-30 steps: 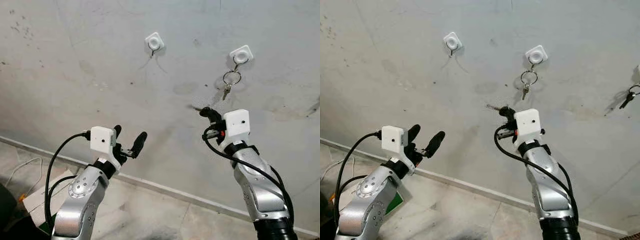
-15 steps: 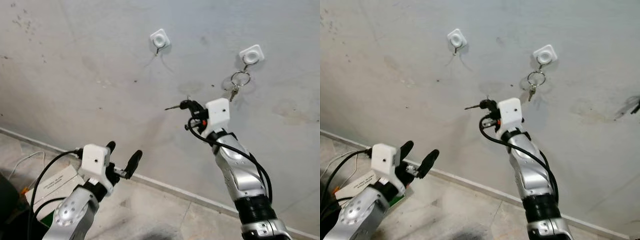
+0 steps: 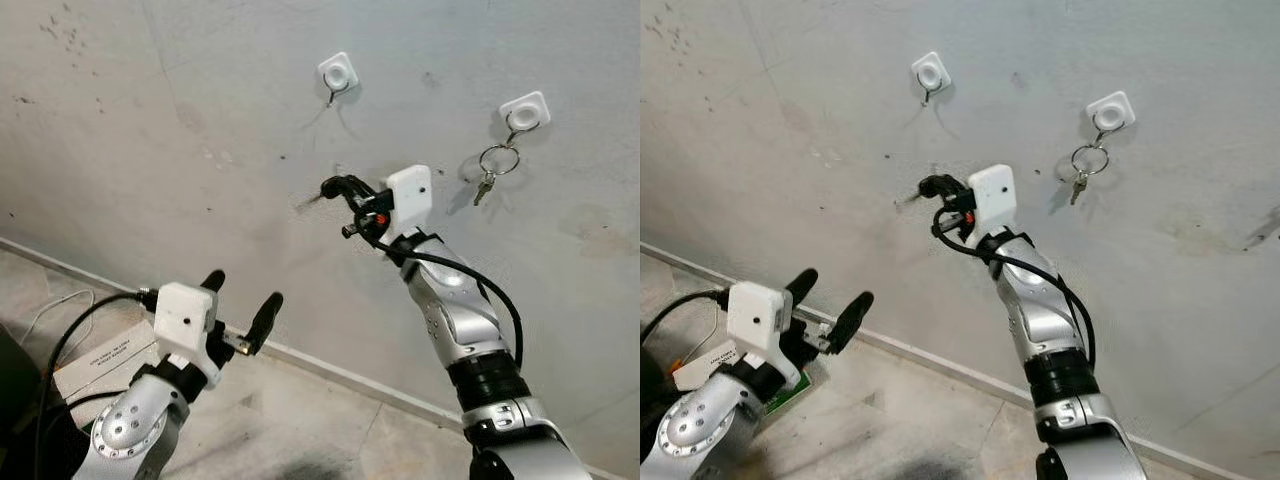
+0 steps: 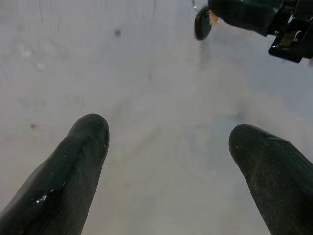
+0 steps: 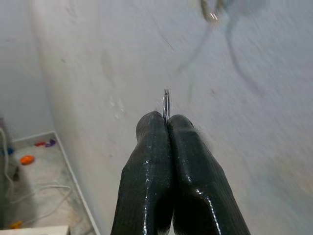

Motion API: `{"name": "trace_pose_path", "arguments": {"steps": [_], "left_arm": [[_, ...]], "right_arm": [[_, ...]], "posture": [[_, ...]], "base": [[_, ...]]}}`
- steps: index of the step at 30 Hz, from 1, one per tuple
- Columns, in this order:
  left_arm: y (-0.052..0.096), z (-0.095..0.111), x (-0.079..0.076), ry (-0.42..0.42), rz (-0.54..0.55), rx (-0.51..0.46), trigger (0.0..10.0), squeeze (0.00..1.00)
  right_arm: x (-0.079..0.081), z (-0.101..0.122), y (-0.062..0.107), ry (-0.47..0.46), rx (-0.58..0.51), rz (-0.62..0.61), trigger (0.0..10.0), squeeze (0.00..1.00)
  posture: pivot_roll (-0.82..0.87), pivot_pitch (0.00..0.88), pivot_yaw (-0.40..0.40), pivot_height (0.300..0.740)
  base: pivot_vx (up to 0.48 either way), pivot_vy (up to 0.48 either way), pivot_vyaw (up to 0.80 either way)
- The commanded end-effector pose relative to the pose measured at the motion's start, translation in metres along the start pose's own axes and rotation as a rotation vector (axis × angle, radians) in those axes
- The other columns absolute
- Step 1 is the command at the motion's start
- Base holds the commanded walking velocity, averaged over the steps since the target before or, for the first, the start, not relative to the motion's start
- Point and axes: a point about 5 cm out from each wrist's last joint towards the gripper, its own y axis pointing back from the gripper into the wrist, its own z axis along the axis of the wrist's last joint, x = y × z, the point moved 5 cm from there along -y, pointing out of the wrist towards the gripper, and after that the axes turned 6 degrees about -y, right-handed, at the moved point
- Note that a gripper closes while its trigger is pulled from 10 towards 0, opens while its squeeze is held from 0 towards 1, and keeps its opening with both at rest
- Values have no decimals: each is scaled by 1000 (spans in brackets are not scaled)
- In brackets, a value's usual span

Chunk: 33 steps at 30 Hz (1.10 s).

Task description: Hang keys on a hook

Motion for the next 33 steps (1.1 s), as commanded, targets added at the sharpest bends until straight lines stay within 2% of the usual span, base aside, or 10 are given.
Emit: {"name": "trace_pose_path", "arguments": {"steps": [1,6,19,33], "left_arm": [[1,2,-1,-10,-1,3,10000,0],[-1,3,-2,-15,-11,4,10000,0],[-10,14,-2,-20,-18,-34,10000,0],[-12,15,-5,-16,-28,-37,10000,0]], "right_arm": [[6,7,-7,-6,-16,43,10000,0],[13,19,-17,-7,-45,96,10000,0],[14,32,-32,-29,-82,101,10000,0],[-3,50,-46,-89,-137,31,10000,0]], "posture": [[197,78,10,740],[197,75,12,740],[197,75,12,740],[203,82,8,740]], "base": [[0,0,0],[0,0,0],[0,0,0],[0,0,0]]}}
